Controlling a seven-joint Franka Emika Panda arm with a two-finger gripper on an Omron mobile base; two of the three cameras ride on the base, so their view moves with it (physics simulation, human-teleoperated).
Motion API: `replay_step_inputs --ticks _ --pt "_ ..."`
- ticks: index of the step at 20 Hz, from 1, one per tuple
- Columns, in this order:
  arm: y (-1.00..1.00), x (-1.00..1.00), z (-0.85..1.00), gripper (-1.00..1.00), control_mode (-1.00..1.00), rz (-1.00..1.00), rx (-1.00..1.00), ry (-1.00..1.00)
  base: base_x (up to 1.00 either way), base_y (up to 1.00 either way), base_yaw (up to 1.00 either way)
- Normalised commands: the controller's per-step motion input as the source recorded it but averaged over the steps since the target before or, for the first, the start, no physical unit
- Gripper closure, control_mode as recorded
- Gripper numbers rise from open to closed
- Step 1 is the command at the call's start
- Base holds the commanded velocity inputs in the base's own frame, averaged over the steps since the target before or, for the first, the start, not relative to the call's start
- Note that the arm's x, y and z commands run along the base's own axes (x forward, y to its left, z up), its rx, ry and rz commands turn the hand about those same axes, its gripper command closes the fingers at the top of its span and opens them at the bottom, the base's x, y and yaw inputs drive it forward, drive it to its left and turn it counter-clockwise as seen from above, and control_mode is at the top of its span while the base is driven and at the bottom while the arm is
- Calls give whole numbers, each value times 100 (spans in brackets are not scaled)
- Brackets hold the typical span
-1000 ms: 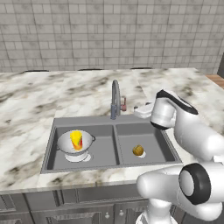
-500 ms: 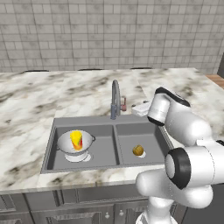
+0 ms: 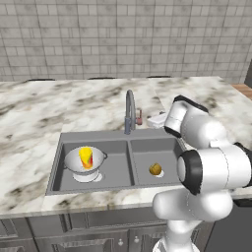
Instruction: Pick the cup and colander and place them in the sink. Then turn on the water.
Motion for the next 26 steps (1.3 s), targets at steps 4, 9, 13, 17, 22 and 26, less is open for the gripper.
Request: replay_step_inputs --ticks 4,9,13,17,22,26 --pt "0 26 -26 -100 -100 0 0 0 0 0 0" --pt "0 26 -13 -100 -100 0 0 0 0 0 0" --pt "0 23 -11 -100 -100 0 0 0 0 0 0" --pt "0 20 -14 -100 -100 0 0 0 0 0 0" --pt "0 9 -7 -100 -100 1 0 0 0 0 0" --pt "0 6 0 -100 -100 3 0 0 0 0 0"
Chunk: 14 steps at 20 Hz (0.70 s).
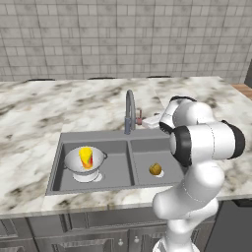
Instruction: Pick the cup and colander and place them in the sink. Then turn on the water.
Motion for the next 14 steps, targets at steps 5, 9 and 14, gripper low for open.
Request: replay_step_inputs --ticks 5,9,14 --pt "0 15 0 -100 -100 0 0 0 0 0 0" --pt "0 22 -1 -100 -100 0 0 0 0 0 0" --pt "0 25 -5 -100 -100 0 0 0 0 0 0"
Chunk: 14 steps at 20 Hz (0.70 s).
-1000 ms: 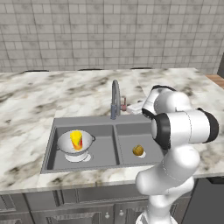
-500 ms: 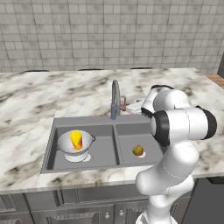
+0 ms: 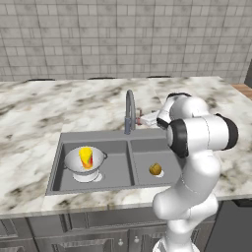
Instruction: Pick the cup and colander and place them in the sink. Then turn on the water.
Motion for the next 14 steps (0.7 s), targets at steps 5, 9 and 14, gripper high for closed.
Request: replay_step_inputs --ticks 5,9,14 --pt "0 23 -20 -100 -100 0 0 0 0 0 0" --pt "0 22 -26 -100 -100 0 0 0 0 0 0" --pt "0 22 -14 -100 -100 0 0 0 0 0 0"
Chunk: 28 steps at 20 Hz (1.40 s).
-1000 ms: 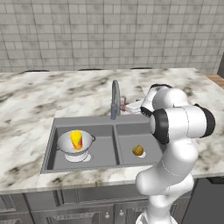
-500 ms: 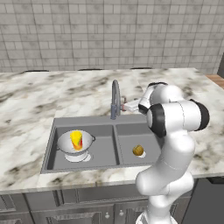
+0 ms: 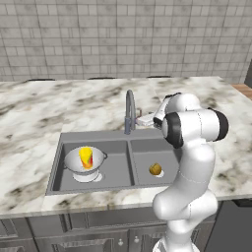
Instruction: Pick the cup and colander and place them in the sink. Then turn on the water.
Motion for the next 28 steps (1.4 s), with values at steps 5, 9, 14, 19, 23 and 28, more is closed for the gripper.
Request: replay_step_inputs --ticks 5,9,14,19,23,28 --pt "0 27 -13 -100 -100 -2 0 0 0 0 0" --pt "0 26 -19 -100 -100 -5 0 0 0 0 0" --pt "0 24 -20 -100 -100 -6 0 0 0 0 0" --pt "0 31 -5 -100 -100 -2 0 0 0 0 0" --pt "0 28 -1 -100 -100 0 0 0 0 0 0" --pt "-1 23 -8 -100 -100 -1 0 0 0 0 0"
